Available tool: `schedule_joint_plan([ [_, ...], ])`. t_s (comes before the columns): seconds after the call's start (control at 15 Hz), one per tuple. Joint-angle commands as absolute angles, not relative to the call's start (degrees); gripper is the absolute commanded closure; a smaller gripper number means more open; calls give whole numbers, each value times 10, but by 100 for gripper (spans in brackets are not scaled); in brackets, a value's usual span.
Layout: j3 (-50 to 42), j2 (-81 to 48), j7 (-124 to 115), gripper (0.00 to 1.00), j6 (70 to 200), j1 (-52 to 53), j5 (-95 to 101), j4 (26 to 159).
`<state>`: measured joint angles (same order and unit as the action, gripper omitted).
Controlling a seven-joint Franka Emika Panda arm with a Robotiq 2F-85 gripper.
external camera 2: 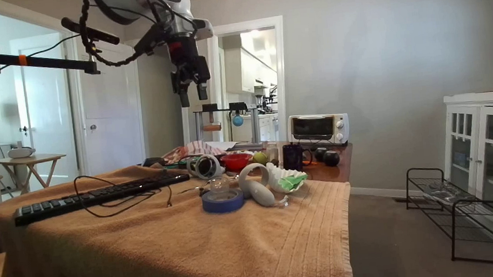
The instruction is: Use one silver spoon to place the toy car in the glass cup.
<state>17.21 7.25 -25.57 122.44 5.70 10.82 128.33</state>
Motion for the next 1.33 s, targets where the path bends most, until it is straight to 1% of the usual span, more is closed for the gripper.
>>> schedule_joint_plan([
  [0.0, 158, 63, -259, 0, 1223, 73, 114, 1277],
  [0.13, 156, 57, -259, 0, 1223, 73, 117, 1271],
  [0.53, 148, -70, -173, 0, 1294, 89, 177, 1199],
  [0.8, 133, -172, -168, 0, 1274, 120, 192, 1119],
  [0.93, 115, -226, -174, 0, 1243, 139, 196, 1065],
  [1.0, 115, -164, -171, 0, 1278, 136, 175, 1131],
  [1.27, 101, -220, -169, 0, 1266, 148, 176, 1080],
])
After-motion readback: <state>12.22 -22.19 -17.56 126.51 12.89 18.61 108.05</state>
